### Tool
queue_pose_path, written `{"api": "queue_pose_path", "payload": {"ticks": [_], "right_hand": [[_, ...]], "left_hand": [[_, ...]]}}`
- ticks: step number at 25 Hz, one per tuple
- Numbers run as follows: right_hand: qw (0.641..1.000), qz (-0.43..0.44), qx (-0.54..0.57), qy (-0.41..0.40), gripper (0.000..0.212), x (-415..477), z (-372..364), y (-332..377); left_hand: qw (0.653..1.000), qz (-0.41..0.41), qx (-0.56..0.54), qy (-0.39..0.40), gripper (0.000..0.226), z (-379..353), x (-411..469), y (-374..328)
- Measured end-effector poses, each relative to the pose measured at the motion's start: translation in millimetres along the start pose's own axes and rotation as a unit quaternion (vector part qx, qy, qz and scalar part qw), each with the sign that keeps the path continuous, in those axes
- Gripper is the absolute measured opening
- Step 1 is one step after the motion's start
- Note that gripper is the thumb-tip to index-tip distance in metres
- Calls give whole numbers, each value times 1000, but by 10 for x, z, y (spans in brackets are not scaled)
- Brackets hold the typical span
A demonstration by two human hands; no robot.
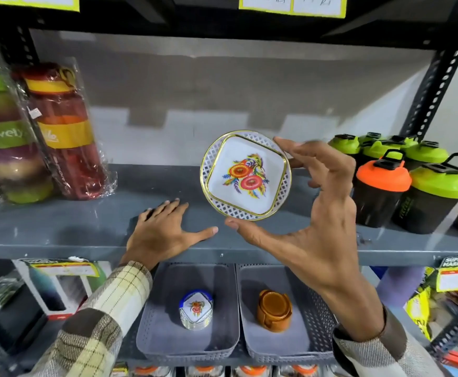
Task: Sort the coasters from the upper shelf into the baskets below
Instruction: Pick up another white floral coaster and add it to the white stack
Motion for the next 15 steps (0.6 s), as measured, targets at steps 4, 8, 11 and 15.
{"api": "queue_pose_path", "payload": {"ticks": [4,8,11,15], "right_hand": [[993,-85,34,72,91,-287,-103,-61],[971,-132,86,179,86,-788,-192,-106],[940,-204,127,242,77,-1257,-412,-246],[896,-304,119,301,64,-1910,-936,-725]], "left_hand": [[1000,-20,7,2,124,48,-65,12],[999,-11,25,33,117,-4,19,41],[1000,-5,30,-3,120,-57,73,45],[999,-3,23,-22,123,-80,86,82]]}}
Point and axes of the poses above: each hand's wrist, its own x-axis towards the middle knuckle, its own z-axis out of the back of the hand, y = z × x, the point moved 3 cm from there along x, towards the middle knuckle, and after that the axes turned 2 degrees about x, right-handed, at the moved point
